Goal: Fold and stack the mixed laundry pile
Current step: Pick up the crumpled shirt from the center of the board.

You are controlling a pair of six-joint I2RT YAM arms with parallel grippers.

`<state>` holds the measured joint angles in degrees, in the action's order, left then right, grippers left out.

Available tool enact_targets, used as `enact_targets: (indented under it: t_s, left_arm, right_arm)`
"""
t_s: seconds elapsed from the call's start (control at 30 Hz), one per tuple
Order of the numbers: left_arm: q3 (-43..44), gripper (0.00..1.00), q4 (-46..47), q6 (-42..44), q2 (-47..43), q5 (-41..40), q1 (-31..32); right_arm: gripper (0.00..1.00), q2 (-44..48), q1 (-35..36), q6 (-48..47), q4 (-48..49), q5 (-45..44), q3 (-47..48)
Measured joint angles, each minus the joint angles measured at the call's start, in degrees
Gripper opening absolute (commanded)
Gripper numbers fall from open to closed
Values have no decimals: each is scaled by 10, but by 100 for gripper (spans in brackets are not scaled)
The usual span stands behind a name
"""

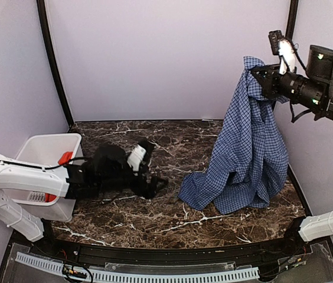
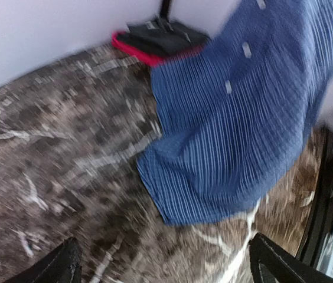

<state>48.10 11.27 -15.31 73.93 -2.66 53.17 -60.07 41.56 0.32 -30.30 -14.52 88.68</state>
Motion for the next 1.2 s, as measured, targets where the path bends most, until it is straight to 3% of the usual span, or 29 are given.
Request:
enact_targets:
  t_s: [0.13, 0.27, 0.47, 0.8, 0.93, 1.0, 1.1, 1.2]
  left_arm:
    - [-75, 99, 78, 56, 126, -43, 120]
    - [-74, 96, 184, 119, 211, -79, 157]
    - [-45, 89, 279, 198, 326, -110, 161]
    - [18, 85, 280, 252, 395, -87, 110]
    - [58, 73, 276, 249, 429, -120, 89]
    - [83, 55, 274, 244, 447, -137, 85]
    - [100, 8, 279, 237, 460, -162, 81]
    - [100, 0, 285, 237, 457, -192, 79]
  right_arm:
    - [0, -52, 0, -5, -4, -9, 15]
    - [0, -67, 0, -14, -3, -11, 30]
    - [0, -64, 0, -22, 1, -16, 45]
    - [0, -64, 0, -31, -2, -18, 52]
    - [0, -59, 0, -32, -2, -18, 52]
    - [0, -56, 0, -33, -2, -18, 52]
    - [0, -52, 0, -35, -3, -19, 52]
    - [0, -48, 0, -42, -3, -24, 52]
